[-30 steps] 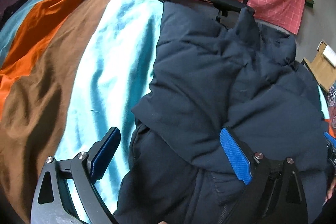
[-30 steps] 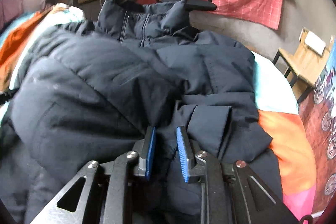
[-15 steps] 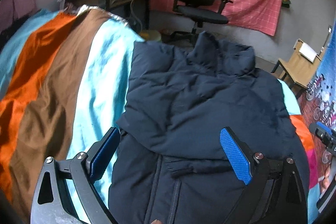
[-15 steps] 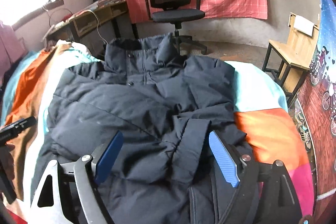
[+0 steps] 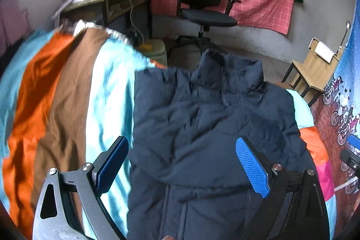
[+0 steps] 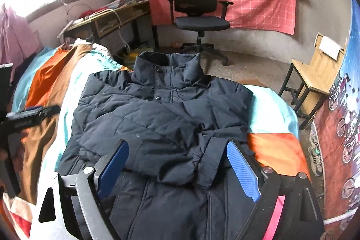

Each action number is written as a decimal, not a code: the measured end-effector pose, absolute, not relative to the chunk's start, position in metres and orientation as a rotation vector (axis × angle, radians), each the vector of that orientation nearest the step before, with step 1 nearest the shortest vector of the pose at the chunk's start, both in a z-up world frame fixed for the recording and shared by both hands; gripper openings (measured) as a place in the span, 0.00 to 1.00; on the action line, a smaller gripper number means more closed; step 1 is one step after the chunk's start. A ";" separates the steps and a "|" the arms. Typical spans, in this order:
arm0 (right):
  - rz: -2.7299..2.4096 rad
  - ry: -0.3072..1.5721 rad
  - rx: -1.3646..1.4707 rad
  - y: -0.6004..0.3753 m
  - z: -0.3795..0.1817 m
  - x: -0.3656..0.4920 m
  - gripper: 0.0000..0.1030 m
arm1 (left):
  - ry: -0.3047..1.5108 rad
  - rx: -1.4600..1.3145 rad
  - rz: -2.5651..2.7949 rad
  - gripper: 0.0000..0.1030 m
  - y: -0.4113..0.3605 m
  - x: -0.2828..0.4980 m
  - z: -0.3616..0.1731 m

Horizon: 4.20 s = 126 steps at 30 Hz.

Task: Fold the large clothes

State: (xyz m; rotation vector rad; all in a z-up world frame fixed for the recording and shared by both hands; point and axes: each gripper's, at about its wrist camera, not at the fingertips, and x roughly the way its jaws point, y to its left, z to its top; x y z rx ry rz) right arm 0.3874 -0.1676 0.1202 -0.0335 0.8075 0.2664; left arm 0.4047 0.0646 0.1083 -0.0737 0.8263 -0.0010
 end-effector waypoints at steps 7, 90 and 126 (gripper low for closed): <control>0.199 0.867 0.020 -0.165 0.156 0.397 0.86 | 0.831 -0.075 -0.072 0.91 0.065 0.434 0.126; 0.394 0.798 0.046 -0.184 -0.009 0.520 0.10 | 0.887 0.030 -0.248 0.03 -0.003 0.489 -0.024; 0.573 0.802 0.131 -0.157 -0.018 0.575 0.31 | 0.747 -0.176 -0.170 0.38 0.008 0.500 0.033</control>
